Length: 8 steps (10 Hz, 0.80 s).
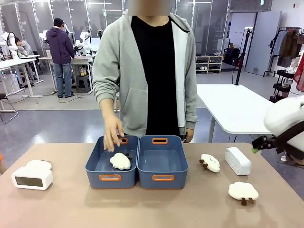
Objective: Sort the digital clocks into the basket.
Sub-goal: Pick up the Digital clock from the table and place it into the empty Plastic storage basket.
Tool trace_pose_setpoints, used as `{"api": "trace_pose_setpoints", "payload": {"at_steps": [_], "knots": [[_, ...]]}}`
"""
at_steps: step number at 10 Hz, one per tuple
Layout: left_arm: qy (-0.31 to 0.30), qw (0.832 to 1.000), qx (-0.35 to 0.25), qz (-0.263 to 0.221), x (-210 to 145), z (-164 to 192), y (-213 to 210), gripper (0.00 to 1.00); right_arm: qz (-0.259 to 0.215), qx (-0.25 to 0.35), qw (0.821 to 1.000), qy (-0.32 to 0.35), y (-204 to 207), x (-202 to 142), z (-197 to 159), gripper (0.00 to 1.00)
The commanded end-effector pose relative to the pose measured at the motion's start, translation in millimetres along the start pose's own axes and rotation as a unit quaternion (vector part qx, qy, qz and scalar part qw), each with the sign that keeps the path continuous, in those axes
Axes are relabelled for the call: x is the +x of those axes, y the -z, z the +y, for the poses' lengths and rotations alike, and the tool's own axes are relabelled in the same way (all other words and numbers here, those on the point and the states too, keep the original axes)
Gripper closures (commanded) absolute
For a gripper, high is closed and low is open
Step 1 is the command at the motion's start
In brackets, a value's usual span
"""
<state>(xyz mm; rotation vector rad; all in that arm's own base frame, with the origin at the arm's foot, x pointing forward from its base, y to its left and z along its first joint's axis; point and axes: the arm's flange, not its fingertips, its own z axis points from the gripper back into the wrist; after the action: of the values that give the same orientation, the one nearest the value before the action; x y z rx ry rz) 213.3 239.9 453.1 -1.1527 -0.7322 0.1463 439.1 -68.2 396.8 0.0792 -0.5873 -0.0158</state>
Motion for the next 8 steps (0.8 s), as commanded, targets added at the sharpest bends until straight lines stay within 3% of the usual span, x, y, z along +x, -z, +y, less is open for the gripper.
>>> {"api": "trace_pose_setpoints", "payload": {"at_steps": [1,2,4,5,6,8], "knots": [[0.010,1.000,-0.012,-0.006,2,0,-2,0.00,-0.013,0.025,0.999,0.032,-11,5,3,0.00],[0.010,1.000,-0.012,-0.006,2,0,-2,0.00,0.000,0.000,1.000,0.000,0,0,0,0.00],[0.010,1.000,-0.012,-0.006,2,0,-2,0.00,0.002,0.003,1.000,0.006,4,0,1,0.00],[0.010,1.000,-0.012,-0.006,2,0,-2,0.00,0.036,0.042,0.998,-0.043,6,10,4,0.00],[0.010,1.000,-0.012,-0.006,2,0,-2,0.00,0.054,0.033,0.993,-0.101,22,26,13,0.00],[0.010,1.000,-0.012,-0.006,2,0,-2,0.00,0.077,0.039,0.987,-0.133,56,46,21,0.00]]}}
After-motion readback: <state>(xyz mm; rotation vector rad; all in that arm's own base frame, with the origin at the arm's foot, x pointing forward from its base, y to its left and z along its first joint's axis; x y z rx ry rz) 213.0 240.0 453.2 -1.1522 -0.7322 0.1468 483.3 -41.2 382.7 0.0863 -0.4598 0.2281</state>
